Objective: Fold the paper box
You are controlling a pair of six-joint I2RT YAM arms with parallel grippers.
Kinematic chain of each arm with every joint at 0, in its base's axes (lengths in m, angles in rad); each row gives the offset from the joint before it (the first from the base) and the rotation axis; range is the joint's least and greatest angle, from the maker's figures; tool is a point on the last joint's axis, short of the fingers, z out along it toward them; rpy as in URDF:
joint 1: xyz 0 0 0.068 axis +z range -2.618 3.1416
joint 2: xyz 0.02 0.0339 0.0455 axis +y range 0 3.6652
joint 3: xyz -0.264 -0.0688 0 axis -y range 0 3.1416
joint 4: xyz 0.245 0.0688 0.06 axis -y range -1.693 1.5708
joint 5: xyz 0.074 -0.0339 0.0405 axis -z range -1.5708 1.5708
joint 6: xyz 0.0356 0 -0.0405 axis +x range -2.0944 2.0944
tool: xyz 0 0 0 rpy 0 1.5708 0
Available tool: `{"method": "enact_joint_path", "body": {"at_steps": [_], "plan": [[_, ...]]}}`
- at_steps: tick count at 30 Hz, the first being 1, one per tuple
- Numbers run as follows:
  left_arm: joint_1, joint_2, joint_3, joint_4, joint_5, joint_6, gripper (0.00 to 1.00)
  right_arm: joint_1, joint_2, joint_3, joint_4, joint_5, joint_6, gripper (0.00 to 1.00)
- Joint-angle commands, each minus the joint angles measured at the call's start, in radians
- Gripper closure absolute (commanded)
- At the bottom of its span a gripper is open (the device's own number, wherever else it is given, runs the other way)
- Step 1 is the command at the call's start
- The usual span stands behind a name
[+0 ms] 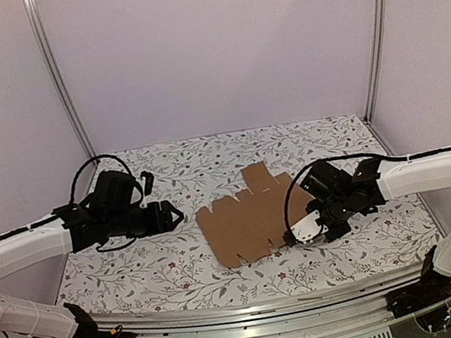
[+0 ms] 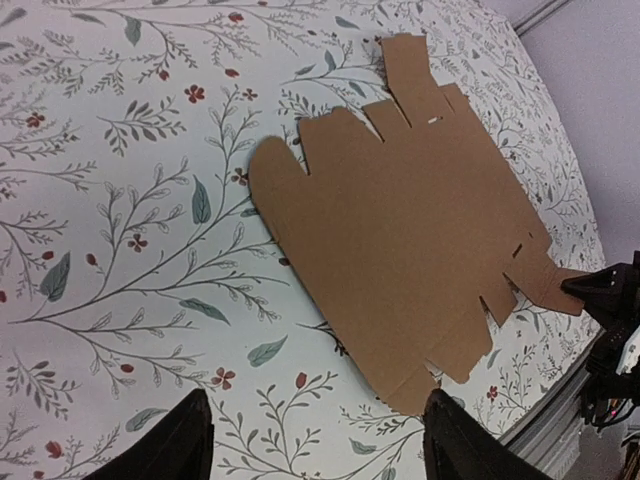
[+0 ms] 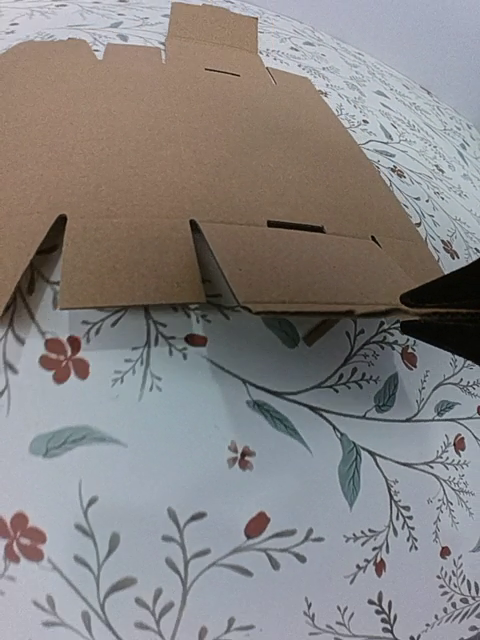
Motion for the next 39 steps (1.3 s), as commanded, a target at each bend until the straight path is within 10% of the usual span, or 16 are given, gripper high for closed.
{"method": "enact_joint_path", "body": {"at_steps": [1, 7, 16, 30, 39], "plan": [[-0.009, 0.06, 0.1, -0.007, 0.051, 0.189, 0.27, 0.109, -0.086, -0.033, -0.132, -0.076, -0.15, 1.0], [-0.008, 0.249, 0.252, -0.05, 0.178, 0.262, 0.27, 0.183, -0.085, -0.125, -0.102, 0.061, -0.318, 0.98], [0.003, 0.561, 0.541, -0.18, 0.159, 0.326, 0.26, 0.154, -0.214, -0.136, -0.126, 0.1, -0.299, 0.57], [0.075, 0.996, 1.02, -0.419, 0.177, 0.409, 0.3, -0.102, -0.5, -0.054, -0.314, -0.283, 0.056, 0.5], [0.088, 1.077, 1.093, -0.427, 0.304, 0.433, 0.53, -0.191, -0.566, -0.082, -0.284, -0.368, 0.165, 0.5]]}}
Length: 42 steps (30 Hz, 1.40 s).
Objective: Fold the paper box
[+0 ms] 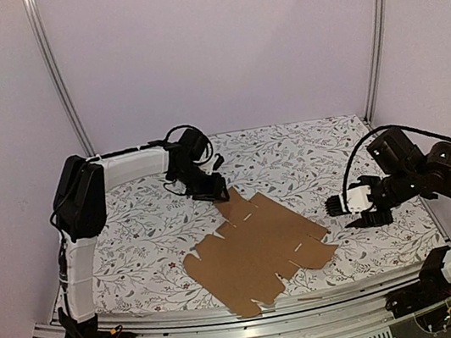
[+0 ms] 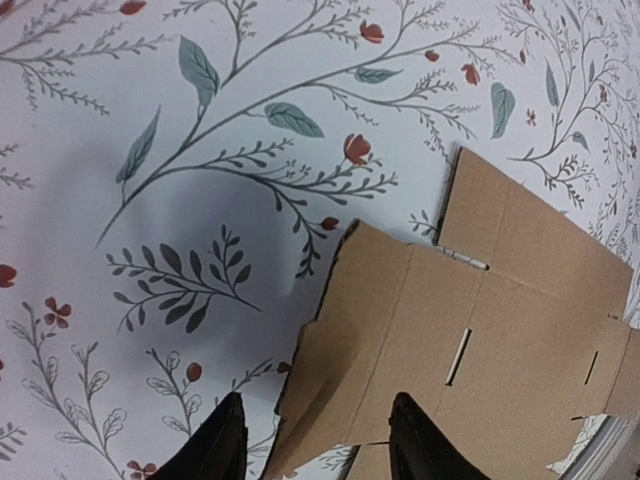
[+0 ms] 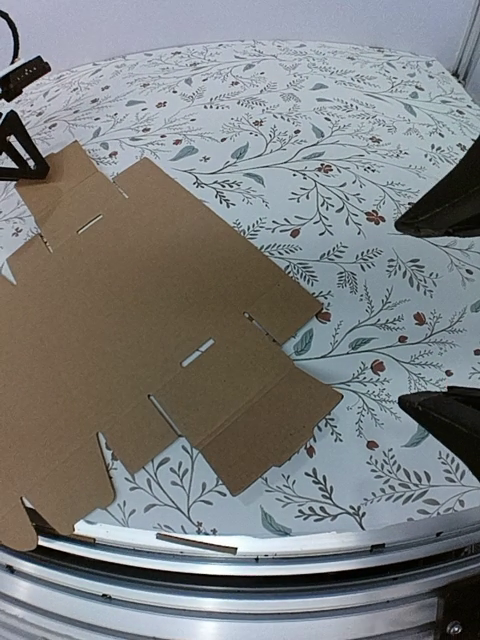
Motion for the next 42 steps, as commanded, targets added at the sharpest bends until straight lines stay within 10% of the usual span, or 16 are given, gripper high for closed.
{"method": "enact_joint_path", "body": {"at_steps": [1, 13, 29, 36, 42], "plan": [[0.014, 0.03, 0.049, -0.039, 0.085, 0.018, 0.57, -0.017, -0.01, -0.018, 0.0, -0.061, 0.078, 0.5], [-0.006, -0.011, 0.003, -0.053, 0.178, 0.022, 1.0, -0.129, 0.31, 0.224, -0.026, -0.238, 0.356, 0.5], [-0.204, -0.684, -0.562, 0.305, 0.066, 0.059, 1.0, -0.232, 0.837, 0.586, -0.197, -0.581, 0.43, 0.46], [-0.221, -0.748, -0.59, 0.305, 0.016, 0.072, 1.0, -0.232, 0.856, 0.582, -0.224, -0.639, 0.379, 0.46], [-0.223, -0.737, -0.59, 0.31, 0.007, 0.069, 1.0, -0.232, 0.861, 0.581, -0.271, -0.688, 0.339, 0.65]]}}
